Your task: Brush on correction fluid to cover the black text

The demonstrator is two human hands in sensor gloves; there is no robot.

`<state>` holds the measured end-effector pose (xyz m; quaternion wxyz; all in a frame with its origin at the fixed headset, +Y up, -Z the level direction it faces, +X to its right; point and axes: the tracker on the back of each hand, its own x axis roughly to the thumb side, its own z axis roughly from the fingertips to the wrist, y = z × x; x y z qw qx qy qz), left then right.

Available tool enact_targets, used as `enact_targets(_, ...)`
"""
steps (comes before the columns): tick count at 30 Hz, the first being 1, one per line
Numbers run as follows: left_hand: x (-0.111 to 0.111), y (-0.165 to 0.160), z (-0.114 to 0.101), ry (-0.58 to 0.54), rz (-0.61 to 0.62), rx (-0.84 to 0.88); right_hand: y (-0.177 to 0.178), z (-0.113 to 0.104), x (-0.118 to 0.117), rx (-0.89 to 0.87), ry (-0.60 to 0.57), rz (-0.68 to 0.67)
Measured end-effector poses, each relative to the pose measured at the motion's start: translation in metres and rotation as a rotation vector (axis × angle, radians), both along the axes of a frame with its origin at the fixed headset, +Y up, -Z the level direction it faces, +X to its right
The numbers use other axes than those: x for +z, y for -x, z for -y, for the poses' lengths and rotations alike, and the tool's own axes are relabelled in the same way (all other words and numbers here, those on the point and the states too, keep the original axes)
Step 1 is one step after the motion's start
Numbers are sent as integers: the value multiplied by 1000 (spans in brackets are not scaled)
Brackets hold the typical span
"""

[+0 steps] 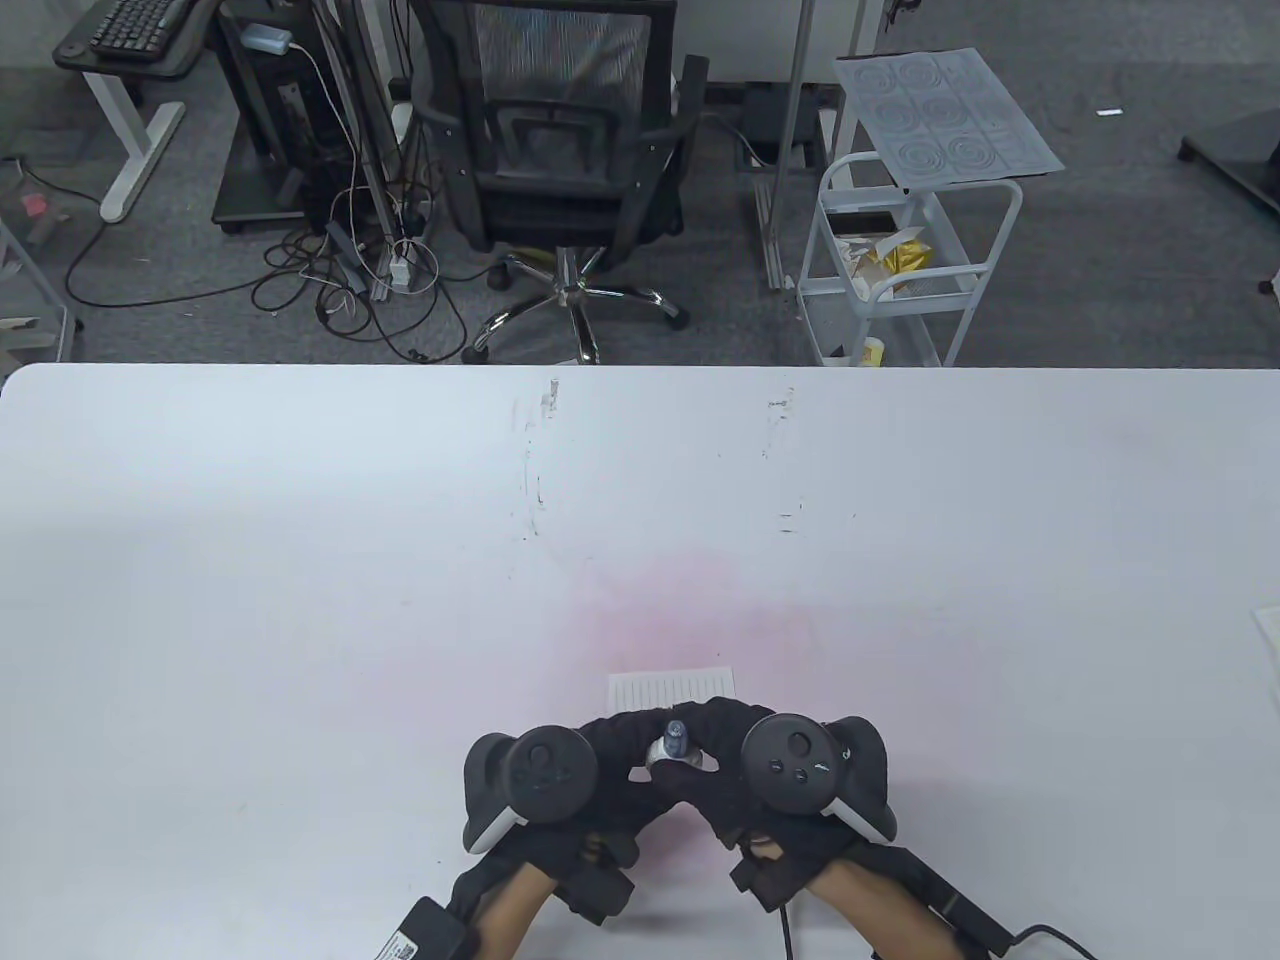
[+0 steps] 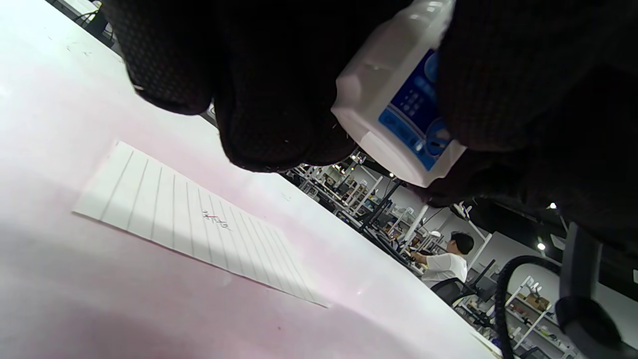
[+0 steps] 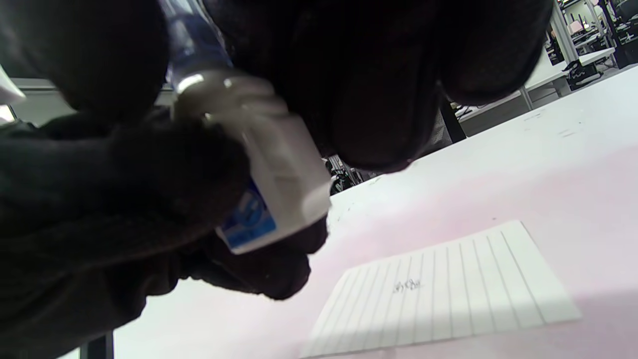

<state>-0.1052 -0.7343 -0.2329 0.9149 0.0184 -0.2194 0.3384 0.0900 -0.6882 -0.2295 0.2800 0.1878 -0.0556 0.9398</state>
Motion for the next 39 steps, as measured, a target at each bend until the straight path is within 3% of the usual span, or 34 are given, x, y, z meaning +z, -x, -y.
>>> enact_targets(9, 1, -7, 4, -10, 19, -74, -3, -9, 6, -36, -110, 46)
enact_targets(26, 6, -9, -2, -55, 35, -65, 3, -8, 12, 30, -146, 38)
enact_targets(31, 7, -10, -3, -58, 42, -82, 4, -8, 10, 27, -117, -6)
enact_targets(39, 8, -13, -3, -58, 69, -101, 2, -14, 4, -35, 38, -147)
